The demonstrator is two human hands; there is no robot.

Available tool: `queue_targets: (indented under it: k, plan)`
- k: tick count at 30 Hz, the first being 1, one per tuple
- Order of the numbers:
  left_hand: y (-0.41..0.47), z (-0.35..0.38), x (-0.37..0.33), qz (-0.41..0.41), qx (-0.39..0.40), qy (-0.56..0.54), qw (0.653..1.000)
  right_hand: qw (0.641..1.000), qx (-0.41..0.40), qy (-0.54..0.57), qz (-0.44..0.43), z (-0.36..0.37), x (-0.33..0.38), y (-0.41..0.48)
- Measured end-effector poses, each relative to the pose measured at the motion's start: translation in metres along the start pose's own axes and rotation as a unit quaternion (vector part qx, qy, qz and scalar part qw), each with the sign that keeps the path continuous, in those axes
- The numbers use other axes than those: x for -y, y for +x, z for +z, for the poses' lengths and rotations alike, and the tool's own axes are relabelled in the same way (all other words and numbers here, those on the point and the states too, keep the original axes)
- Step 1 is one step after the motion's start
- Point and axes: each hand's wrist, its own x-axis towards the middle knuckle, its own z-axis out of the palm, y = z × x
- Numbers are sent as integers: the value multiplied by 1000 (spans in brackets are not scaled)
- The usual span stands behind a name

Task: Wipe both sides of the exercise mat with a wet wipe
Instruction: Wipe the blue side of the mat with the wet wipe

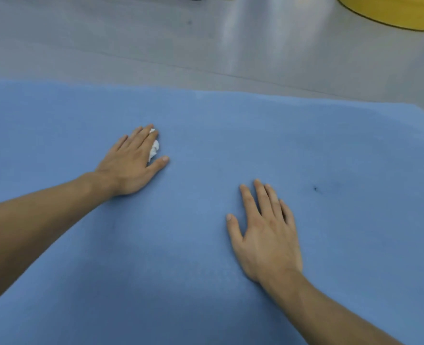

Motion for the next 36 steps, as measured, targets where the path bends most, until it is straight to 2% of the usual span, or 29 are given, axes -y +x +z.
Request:
queue_targets:
  k: [4, 13, 19, 21, 25, 27, 32, 36]
  plan:
    - [-31, -3, -15, 59, 11, -12, 998, 1000, 3, -2, 4, 1, -1, -1]
    - [-170, 6, -44, 208, 59, -12, 976, 1000, 10, -13, 11, -3, 2, -2]
    - [-228, 3, -35, 298, 46, 57, 952, 1000, 18, -15, 13, -6, 4, -2]
    - [-222, 3, -33, 274, 43, 58, 959, 1000, 16, -15, 14, -6, 4, -2]
    - [-160, -1, -15, 101, 42, -25, 994, 1000, 15, -13, 13, -6, 3, -3]
    - [-133, -2, -3, 82, 30, -18, 996, 1000, 13, -13, 12, -5, 3, -2]
    - [-106, -6, 4, 94, 51, -4, 994, 1000, 10, -14, 11, -2, 1, -1]
    - [-57, -7, 22, 20, 32, -18, 999, 1000, 12, -13, 8, -1, 1, -1]
